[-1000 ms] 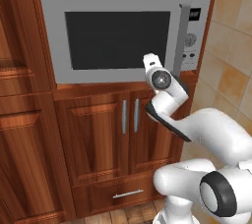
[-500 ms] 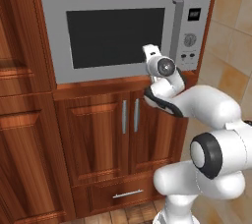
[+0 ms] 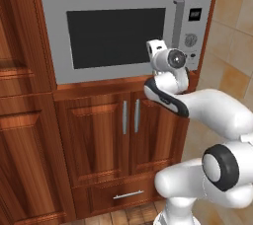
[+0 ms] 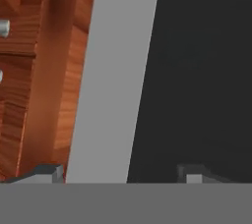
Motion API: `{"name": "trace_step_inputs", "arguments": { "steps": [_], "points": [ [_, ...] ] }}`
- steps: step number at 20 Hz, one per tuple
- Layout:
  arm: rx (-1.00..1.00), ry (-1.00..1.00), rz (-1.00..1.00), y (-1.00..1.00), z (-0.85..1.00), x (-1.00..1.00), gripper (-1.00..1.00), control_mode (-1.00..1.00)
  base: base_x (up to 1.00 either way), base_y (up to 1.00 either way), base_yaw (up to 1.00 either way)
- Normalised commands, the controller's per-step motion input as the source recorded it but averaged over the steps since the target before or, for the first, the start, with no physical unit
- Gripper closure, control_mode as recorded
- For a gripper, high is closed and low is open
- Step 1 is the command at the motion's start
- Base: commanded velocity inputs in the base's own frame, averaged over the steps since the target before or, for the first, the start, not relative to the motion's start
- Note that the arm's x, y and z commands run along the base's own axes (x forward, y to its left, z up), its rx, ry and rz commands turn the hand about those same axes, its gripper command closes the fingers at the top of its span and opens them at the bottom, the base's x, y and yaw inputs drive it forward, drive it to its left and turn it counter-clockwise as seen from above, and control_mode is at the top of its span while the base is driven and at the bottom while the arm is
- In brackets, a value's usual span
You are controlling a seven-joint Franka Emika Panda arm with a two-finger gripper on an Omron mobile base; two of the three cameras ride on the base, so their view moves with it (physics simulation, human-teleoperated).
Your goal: Place the microwavable item in the microwave. Then, close the microwave door and press the start button.
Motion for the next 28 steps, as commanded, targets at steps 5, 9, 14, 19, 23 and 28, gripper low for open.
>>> {"name": "trace_step_inputs", "arguments": {
  "steps": [5, 9, 14, 19, 23, 28],
  "points": [
    [0.07, 0.00, 0.01, -0.44, 0.29, -1.00, -1.00, -1.00, 0.00, 0.00, 0.00],
    [0.09, 0.00, 0.00, -0.77, 0.00, -0.94, -1.00, -1.00, 0.00, 0.00, 0.00],
    [0.06, 0.00, -0.01, -0.74, -0.01, -0.28, -1.00, -1.00, 0.00, 0.00, 0.00],
    [0.01, -0.05, 0.00, -0.49, 0.00, 0.04, -1.00, -1.00, 0.00, 0.00, 0.00],
    [0.03, -0.02, 0.00, -0.41, 0.00, 0.24, -1.00, -1.00, 0.00, 0.00, 0.00],
    [0.04, 0.00, 0.03, -0.13, 0.00, 0.45, -1.00, -1.00, 0.00, 0.00, 0.00]
  ]
}}
